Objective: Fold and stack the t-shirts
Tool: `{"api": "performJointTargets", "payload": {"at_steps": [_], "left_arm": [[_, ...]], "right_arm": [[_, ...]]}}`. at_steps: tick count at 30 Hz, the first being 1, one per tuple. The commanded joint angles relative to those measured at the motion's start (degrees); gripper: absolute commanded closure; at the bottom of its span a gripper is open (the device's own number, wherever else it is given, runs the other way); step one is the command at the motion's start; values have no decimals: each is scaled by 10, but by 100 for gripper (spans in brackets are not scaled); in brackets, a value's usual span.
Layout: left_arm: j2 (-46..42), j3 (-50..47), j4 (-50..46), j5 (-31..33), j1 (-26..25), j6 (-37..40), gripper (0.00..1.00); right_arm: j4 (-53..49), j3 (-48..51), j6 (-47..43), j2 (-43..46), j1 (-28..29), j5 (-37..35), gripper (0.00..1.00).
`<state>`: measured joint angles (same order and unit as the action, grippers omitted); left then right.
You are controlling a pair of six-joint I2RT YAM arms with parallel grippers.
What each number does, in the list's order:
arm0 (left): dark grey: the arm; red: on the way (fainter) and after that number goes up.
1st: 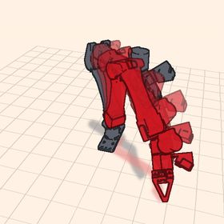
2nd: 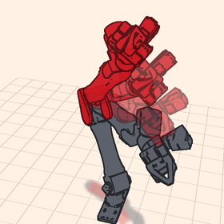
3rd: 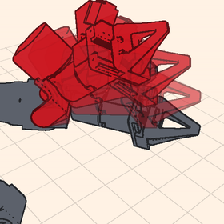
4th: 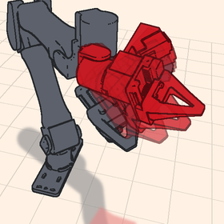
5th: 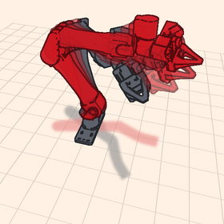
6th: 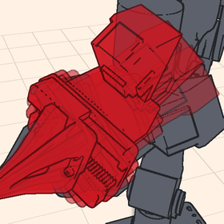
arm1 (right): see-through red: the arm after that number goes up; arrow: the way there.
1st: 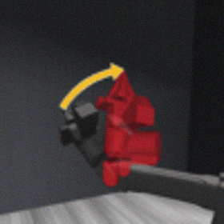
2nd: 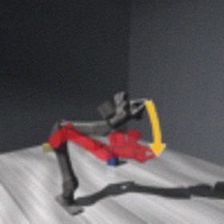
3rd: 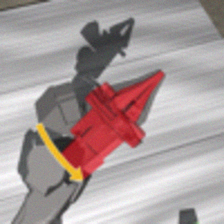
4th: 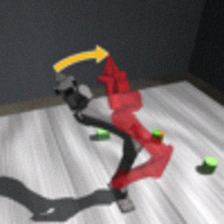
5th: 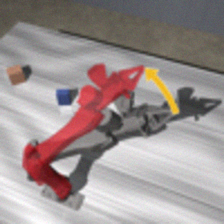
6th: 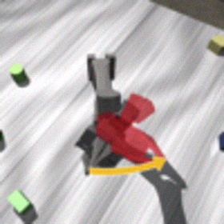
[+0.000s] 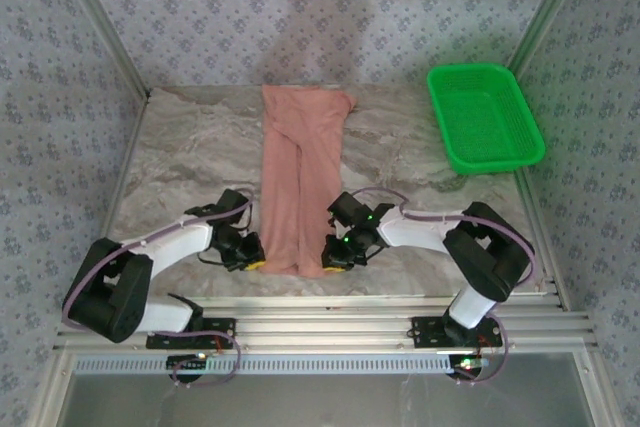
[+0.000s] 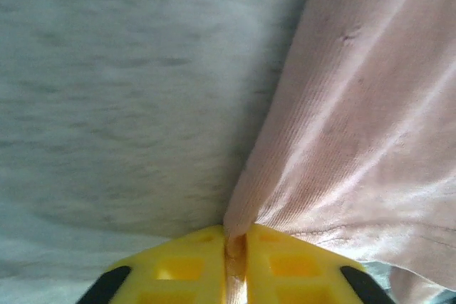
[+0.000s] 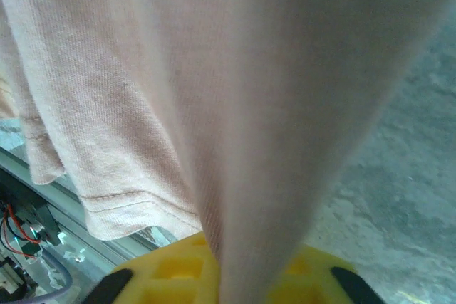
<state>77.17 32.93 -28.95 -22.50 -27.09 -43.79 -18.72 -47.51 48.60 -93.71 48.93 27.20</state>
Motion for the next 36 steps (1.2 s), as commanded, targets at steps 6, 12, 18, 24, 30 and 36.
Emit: {"api": "performJointTargets", "payload": {"at_steps": [6,12,18,24,30,36], "left_arm": [[-47,13,33,-36,-44,-20,100],[-153,-25,-44,-18,-48,-44,100],[-253,-63,-87,-7,-75,-111,100],[-340,-85,-141,9,-99,-164,100],[-404,-79,-188,20,-130,-213,100],[-389,-33,-180,34,-131,-210,100]], "right_arm": [[-82,-10,-14,45,-2,-6,95],[-121,-15,-5,70,0,7,95],[-150,-13,46,115,17,40,95],[-138,9,95,132,53,55,94],[-150,8,127,147,80,55,94],[-187,-16,110,147,68,55,94]]}}
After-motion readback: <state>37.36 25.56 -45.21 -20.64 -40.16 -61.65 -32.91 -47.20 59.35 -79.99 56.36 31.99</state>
